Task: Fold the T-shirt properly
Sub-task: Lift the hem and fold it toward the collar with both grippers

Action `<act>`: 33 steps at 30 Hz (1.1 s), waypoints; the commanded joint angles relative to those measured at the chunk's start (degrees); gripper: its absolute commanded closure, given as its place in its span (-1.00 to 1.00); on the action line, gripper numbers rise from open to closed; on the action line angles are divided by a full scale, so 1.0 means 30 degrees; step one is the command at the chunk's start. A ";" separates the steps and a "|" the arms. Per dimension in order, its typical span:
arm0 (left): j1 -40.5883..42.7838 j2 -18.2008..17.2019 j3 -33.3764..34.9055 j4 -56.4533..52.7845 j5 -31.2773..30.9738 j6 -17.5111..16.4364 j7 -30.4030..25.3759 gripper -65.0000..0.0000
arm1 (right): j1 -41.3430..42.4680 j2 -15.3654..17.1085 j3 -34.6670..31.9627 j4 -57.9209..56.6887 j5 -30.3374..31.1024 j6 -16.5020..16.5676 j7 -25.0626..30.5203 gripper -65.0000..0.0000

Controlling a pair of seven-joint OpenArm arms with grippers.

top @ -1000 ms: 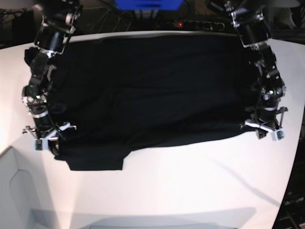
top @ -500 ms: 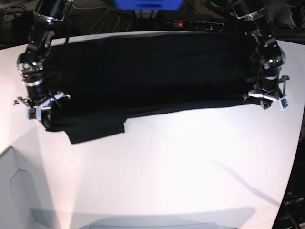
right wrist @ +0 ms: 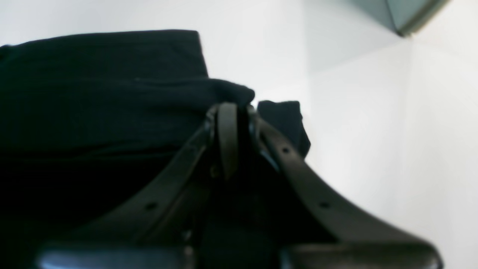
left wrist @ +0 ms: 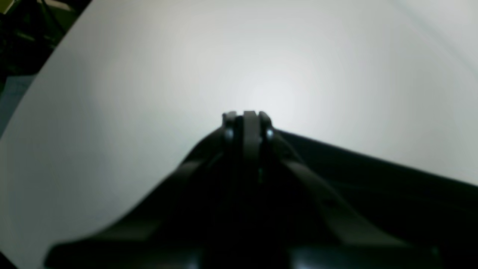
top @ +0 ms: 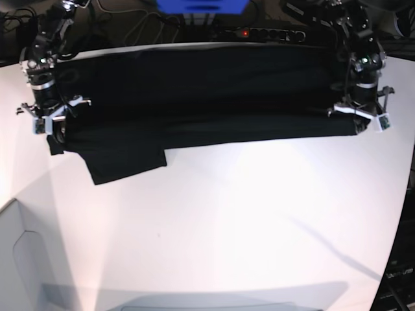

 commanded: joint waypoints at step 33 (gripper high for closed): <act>0.0975 0.0158 0.0004 -0.2640 0.0027 0.0094 -0.0459 1.00 | -0.1082 0.0394 0.0072 -0.1570 0.0128 0.0081 0.0525 1.00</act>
